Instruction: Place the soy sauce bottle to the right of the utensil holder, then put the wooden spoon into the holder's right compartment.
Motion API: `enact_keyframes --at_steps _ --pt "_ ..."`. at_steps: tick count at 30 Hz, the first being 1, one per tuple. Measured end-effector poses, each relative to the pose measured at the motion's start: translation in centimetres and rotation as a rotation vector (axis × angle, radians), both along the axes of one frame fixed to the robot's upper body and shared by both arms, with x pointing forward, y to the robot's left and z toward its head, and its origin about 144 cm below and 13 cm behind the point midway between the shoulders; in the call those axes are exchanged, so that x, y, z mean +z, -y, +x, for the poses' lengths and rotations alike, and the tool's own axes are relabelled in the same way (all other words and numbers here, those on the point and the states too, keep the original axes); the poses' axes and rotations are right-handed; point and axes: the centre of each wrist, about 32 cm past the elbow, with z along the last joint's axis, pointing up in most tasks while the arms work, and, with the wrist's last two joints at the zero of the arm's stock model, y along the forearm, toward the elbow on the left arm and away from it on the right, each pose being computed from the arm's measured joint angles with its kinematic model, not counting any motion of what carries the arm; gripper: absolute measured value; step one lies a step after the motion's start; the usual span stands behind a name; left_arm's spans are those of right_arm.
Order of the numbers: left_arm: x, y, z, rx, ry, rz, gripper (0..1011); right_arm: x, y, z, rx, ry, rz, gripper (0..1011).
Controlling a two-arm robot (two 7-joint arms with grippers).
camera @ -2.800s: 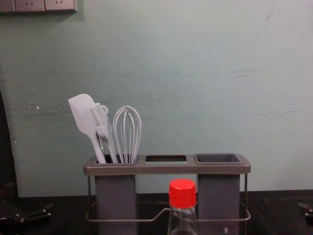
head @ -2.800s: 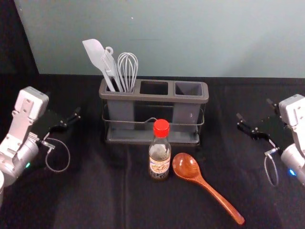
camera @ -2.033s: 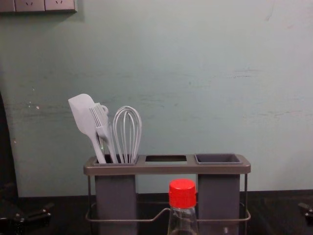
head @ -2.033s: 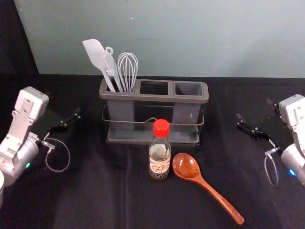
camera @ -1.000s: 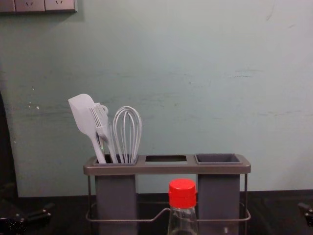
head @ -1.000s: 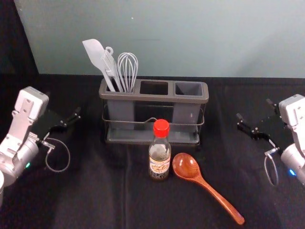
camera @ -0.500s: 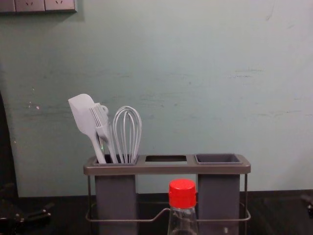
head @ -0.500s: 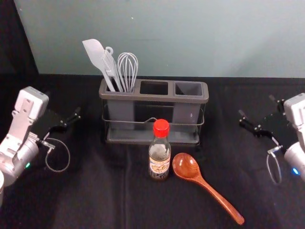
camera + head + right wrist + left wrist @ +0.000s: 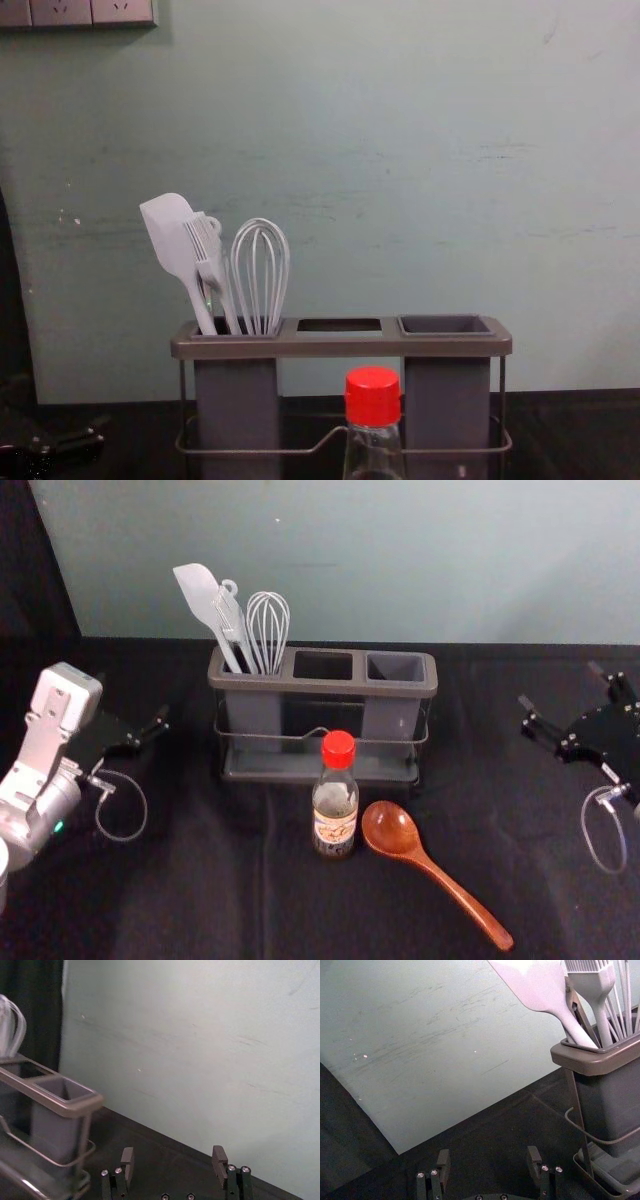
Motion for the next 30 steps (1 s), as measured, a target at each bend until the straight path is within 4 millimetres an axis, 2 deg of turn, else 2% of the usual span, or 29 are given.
enact_keyframes --at_steps 17,30 --pt "0.0 0.0 0.0 0.0 0.0 0.0 1005 1.6 0.1 -2.8 0.248 -0.106 0.146 1002" --pt "0.0 0.0 0.0 0.0 0.0 0.0 1005 1.4 -1.6 -2.3 0.507 -0.255 0.159 1003"
